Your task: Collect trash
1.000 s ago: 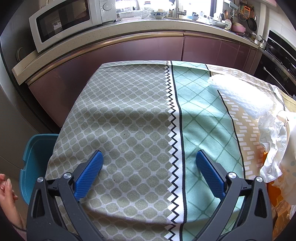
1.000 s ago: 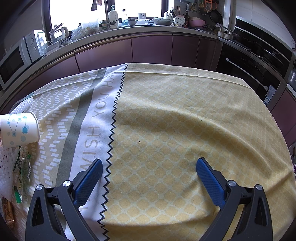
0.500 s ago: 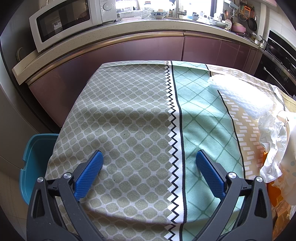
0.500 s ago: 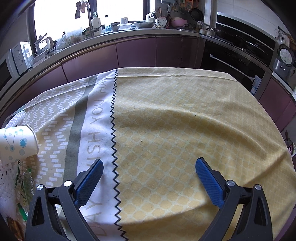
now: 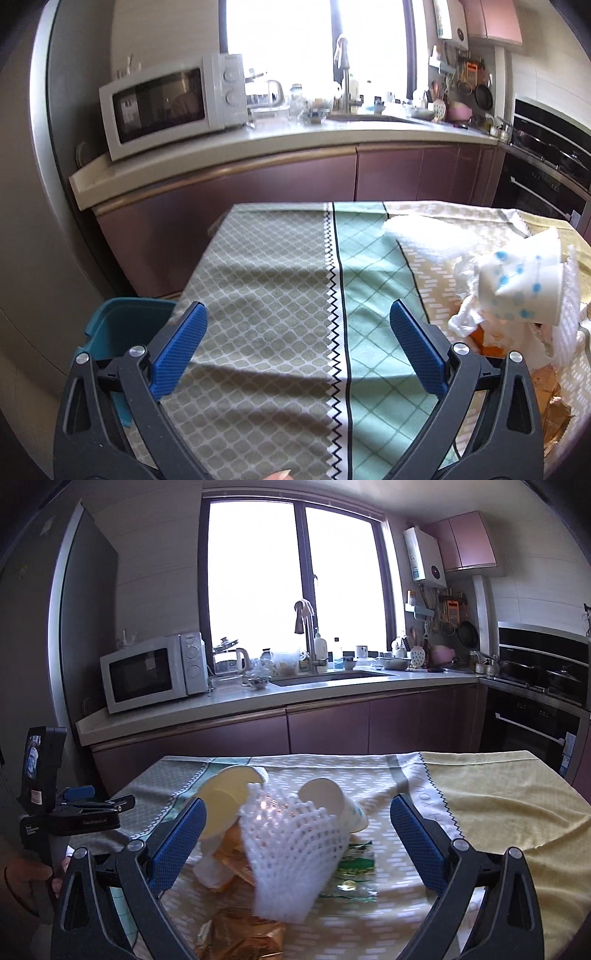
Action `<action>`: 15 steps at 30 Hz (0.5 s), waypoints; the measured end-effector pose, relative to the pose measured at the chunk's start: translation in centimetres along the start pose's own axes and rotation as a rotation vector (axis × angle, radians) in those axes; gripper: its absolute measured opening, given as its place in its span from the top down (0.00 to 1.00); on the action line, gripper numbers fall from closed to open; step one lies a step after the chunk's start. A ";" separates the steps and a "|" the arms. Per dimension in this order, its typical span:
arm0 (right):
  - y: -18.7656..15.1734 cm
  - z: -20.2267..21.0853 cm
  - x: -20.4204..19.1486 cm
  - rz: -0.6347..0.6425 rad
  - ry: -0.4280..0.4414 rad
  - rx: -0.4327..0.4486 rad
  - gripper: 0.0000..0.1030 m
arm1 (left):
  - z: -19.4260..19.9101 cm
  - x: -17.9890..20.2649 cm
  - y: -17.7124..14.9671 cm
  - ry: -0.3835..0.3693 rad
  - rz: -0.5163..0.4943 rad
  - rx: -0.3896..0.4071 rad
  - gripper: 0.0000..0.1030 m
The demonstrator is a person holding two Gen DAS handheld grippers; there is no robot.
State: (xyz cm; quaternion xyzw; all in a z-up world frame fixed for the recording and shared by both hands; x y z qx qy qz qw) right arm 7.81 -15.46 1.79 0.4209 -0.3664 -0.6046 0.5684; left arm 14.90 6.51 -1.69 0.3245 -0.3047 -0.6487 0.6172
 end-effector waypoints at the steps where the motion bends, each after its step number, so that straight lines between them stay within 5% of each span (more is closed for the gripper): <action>1: -0.1 0.5 -1.0 0.013 0.001 0.020 0.06 | 1.1 0.0 -0.1 0.012 -0.005 0.027 0.05; 15: -1.4 3.4 -5.8 0.037 -0.012 0.088 0.06 | 10.8 -1.2 -2.8 0.038 0.024 0.243 0.05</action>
Point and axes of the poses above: each gripper's, at about its wrist camera, not at the fingertips, and z roughly against the way its jaws point, x to its right, y to its top, the point moved 1 cm from there along -z, roughly the way its jaws point, and after that the axes turned 3 degrees about -x, right-handed, at the moved point
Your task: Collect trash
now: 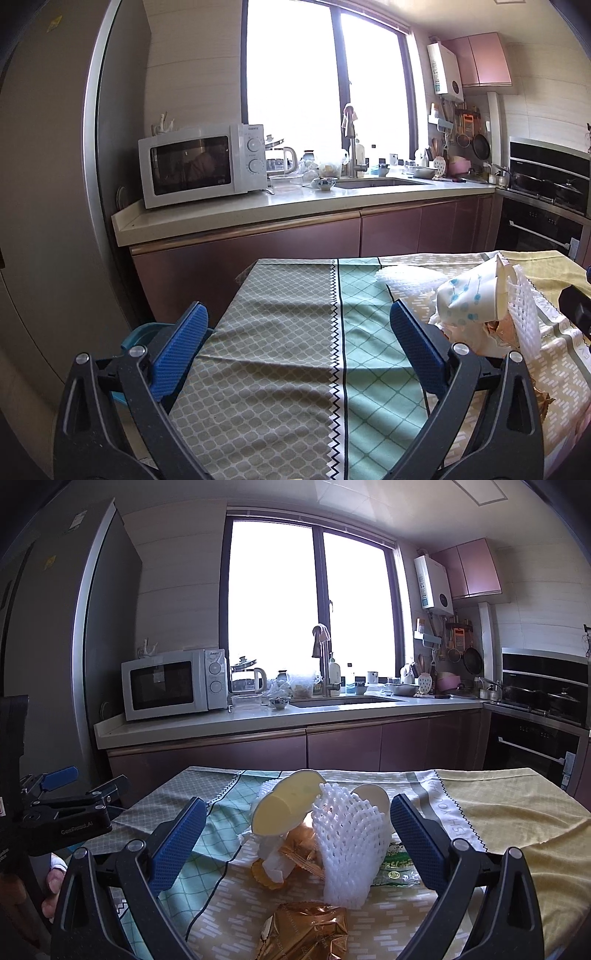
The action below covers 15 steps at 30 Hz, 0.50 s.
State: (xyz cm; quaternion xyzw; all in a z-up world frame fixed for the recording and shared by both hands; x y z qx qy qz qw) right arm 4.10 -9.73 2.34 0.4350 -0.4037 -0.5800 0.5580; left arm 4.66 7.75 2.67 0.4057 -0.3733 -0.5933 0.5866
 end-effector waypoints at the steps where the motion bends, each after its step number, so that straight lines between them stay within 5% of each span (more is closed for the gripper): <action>1: 0.0 0.2 -0.1 -0.001 -0.001 0.004 0.06 | 0.4 -0.1 0.0 0.001 0.003 0.007 0.05; 15: -0.5 1.8 -1.3 0.015 0.007 0.031 0.06 | 2.9 -1.2 -0.5 0.023 0.015 0.064 0.05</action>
Point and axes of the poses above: each gripper's, at about its wrist camera, not at the fingertips, and z roughly against the way its jaws point, x to its right, y to its top, the point moved 1 cm from there along -z, roughly the way its jaws point, and after that the axes turned 3 degrees about -x, right-handed, at the moved point
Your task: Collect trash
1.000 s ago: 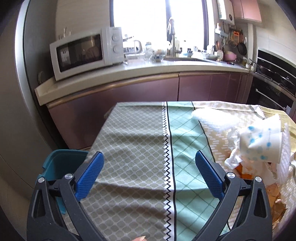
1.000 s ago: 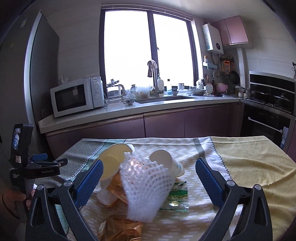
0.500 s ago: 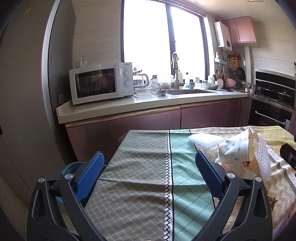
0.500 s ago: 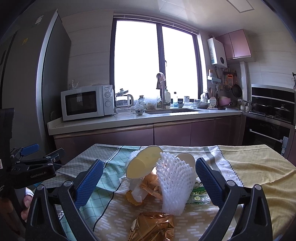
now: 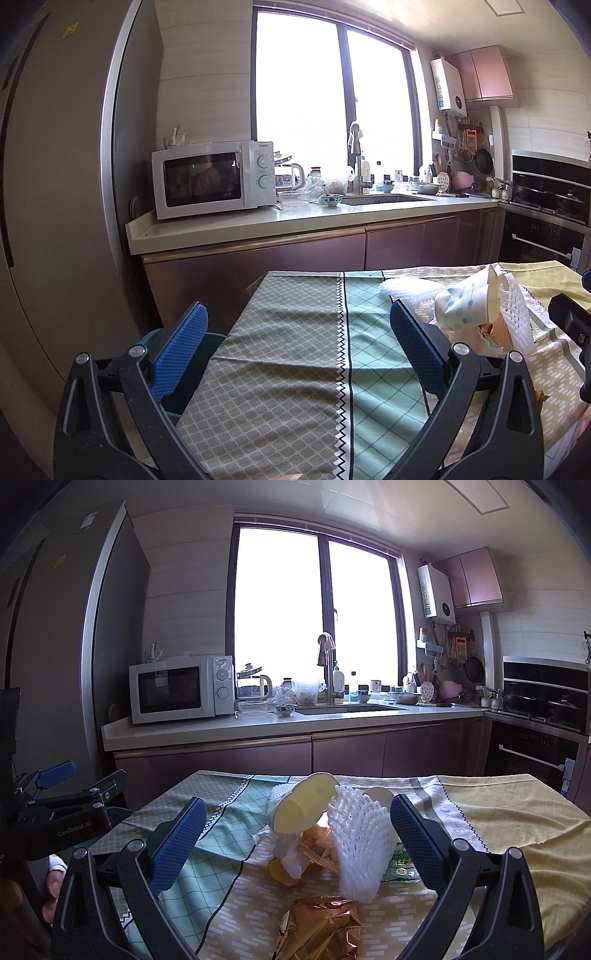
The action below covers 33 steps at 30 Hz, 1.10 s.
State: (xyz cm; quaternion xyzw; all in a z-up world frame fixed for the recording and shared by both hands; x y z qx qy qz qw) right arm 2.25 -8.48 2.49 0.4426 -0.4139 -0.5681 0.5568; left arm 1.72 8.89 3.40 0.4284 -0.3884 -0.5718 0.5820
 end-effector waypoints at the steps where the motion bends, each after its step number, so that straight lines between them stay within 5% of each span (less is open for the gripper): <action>1: 0.0 0.1 -0.1 0.000 -0.001 0.001 0.06 | 0.1 0.0 0.0 0.001 0.000 0.004 0.05; 33: -0.1 0.9 -1.1 0.001 0.001 0.022 0.06 | 1.5 -1.1 -0.6 -0.027 0.033 0.031 0.05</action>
Point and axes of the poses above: each gripper's, at about its wrist camera, not at the fingertips, and z roughly against the way its jaws point, x to its right, y to its top, the point moved 1 cm from there along -z, roughly the way its jaws point, and after that the axes turned 3 degrees about -x, right-handed, at the moved point
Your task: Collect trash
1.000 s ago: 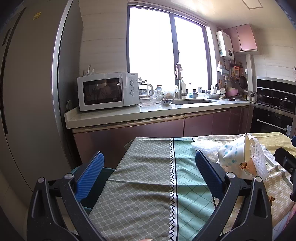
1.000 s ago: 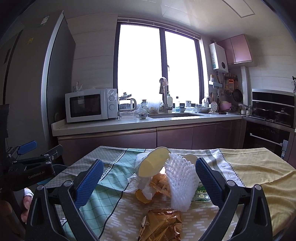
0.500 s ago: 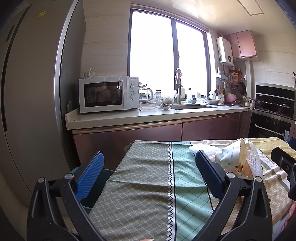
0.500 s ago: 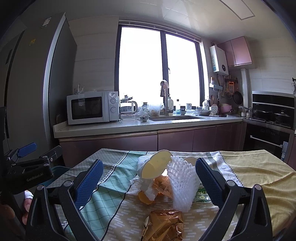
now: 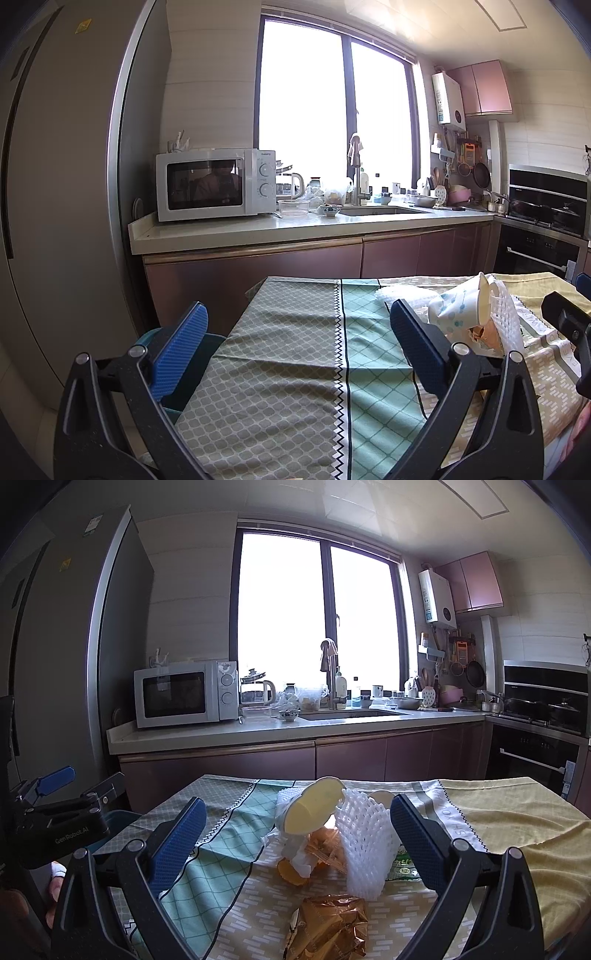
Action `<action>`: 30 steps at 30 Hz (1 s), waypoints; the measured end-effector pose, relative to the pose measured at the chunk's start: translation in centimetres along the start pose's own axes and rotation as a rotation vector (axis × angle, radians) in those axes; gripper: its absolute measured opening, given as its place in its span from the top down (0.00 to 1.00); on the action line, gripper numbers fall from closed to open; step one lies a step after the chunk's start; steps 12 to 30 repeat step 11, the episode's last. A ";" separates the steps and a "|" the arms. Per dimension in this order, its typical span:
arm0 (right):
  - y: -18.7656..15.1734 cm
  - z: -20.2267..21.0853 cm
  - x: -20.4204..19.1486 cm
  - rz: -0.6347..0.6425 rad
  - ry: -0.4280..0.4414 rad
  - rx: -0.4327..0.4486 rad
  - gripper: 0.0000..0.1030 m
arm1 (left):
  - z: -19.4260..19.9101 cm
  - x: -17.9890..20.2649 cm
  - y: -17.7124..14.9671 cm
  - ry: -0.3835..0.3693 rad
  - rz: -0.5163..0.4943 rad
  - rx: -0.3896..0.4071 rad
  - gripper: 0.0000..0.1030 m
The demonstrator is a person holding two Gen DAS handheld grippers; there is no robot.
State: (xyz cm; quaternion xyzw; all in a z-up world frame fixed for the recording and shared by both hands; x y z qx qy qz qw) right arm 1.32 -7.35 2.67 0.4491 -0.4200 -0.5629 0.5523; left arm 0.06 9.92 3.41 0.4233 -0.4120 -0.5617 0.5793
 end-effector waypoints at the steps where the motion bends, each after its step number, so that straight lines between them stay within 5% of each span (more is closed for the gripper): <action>1: 0.0 0.0 0.0 0.000 0.000 0.000 0.06 | -0.1 0.0 -0.1 -0.001 0.002 -0.007 0.05; 30: -0.2 0.2 0.0 -0.001 0.004 -0.007 0.06 | -0.4 0.0 -0.6 0.002 0.007 -0.026 0.05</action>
Point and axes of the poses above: each gripper's, at about its wrist camera, not at the fingertips, and z roughly against the way its jaws point, x to its right, y to its top, the point moved 1 cm from there along -z, roughly the way its jaws point, and after that the axes turned 3 degrees about -x, right-handed, at the moved point
